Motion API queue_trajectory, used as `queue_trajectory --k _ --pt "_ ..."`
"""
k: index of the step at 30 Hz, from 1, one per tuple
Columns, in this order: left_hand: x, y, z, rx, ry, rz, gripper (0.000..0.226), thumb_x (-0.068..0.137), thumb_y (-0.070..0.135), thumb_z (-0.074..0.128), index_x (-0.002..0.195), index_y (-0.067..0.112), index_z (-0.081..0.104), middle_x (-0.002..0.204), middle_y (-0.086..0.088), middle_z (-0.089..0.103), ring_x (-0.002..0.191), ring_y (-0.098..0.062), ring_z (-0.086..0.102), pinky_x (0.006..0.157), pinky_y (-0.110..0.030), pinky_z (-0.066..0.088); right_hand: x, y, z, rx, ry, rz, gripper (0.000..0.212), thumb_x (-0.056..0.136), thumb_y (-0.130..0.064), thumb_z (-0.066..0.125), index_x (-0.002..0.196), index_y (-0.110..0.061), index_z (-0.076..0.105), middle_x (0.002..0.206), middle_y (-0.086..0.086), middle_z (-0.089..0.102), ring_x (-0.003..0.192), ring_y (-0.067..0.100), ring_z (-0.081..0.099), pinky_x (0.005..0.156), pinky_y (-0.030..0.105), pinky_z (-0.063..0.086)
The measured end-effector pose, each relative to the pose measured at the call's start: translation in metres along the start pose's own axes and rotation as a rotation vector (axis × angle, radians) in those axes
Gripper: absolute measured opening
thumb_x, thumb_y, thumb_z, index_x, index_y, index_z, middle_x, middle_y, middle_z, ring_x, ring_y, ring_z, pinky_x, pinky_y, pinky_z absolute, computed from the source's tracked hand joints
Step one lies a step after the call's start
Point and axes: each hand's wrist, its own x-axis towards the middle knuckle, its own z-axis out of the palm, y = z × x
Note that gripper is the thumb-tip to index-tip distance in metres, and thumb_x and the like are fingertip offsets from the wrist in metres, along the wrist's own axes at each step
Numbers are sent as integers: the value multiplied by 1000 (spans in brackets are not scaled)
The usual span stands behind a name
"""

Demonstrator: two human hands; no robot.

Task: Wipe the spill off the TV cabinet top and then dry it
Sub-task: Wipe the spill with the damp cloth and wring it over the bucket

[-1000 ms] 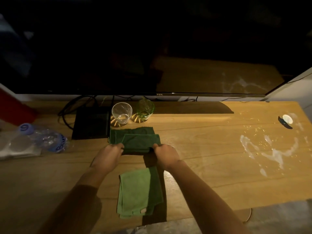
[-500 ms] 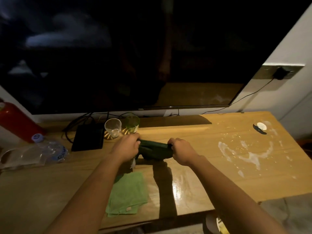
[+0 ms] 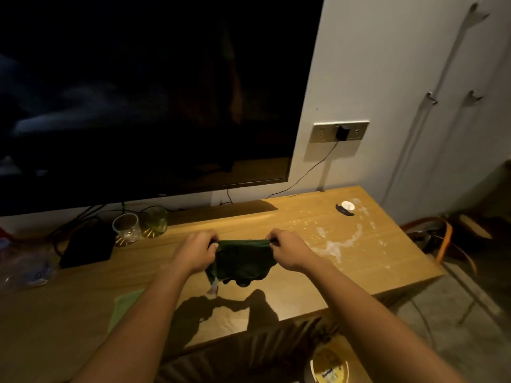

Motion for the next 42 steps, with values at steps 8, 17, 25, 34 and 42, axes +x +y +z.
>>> queue_trajectory --k 8,17,25,34,42 --pt "-10 78 34 -362 -4 -13 14 96 17 55 99 29 60 98 3 60 91 -11 61 77 -36 59 -50 61 -55 186 28 65 9 96 -26 53 99 -27 62 92 -1 67 86 15 65 77 36 58" --pt "54 107 53 -362 1 27 13 96 20 57 96 31 64 93 8 62 90 -10 57 65 -21 43 -13 105 -87 33 -17 37 39 77 -35 80 112 -34 63 104 -12 66 97 6 62 76 21 54" --pt "180 86 92 -456 115 -22 17 97 22 56 111 28 65 104 10 61 95 -5 55 65 -12 40 124 148 -87 -17 255 18 27 90 -13 67 114 -27 70 102 -7 71 97 9 61 81 22 49" --pt "314 57 199 -730 233 -273 14 96 26 59 105 26 69 98 10 68 92 -6 61 76 -27 50 283 209 -76 -67 440 -126 25 88 -10 67 109 -22 71 102 -4 71 92 9 60 86 28 51" --pt "400 34 207 -798 262 -724 31 96 15 53 123 0 60 119 -18 63 111 -36 59 88 -37 47 355 239 -60 -2 510 -150 32 91 -11 65 120 -21 67 111 -4 68 99 2 53 89 20 45"
